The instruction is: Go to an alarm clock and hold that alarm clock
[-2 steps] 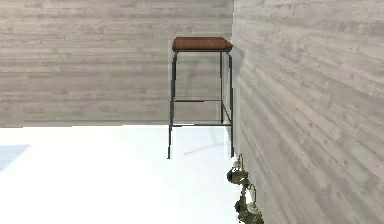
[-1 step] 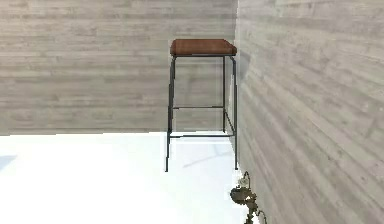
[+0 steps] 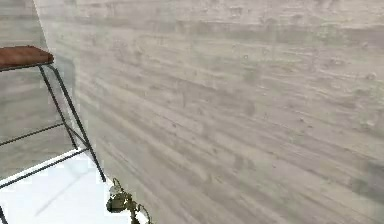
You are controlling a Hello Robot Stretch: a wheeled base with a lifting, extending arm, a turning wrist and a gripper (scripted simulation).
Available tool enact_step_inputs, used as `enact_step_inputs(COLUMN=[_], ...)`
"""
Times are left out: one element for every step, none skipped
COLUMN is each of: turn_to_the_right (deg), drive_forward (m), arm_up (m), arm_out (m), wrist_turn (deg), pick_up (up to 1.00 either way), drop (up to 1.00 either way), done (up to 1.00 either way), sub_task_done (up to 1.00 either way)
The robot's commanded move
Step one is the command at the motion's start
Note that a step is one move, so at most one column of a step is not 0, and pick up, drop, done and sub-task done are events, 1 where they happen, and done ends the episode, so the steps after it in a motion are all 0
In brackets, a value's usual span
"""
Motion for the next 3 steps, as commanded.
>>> enact_step_inputs(turn_to_the_right=[39.0,45.0,45.0], drive_forward=[0.00,0.00,0.00], arm_up=[0.00,0.00,0.00], arm_out=[0.00,0.00,0.00], wrist_turn=[0.0,0.0,0.0], pick_up=[0.00,0.00,0.00], drop=[0.00,0.00,0.00], done=[0.00,0.00,0.00], sub_task_done=[0.00,0.00,0.00])
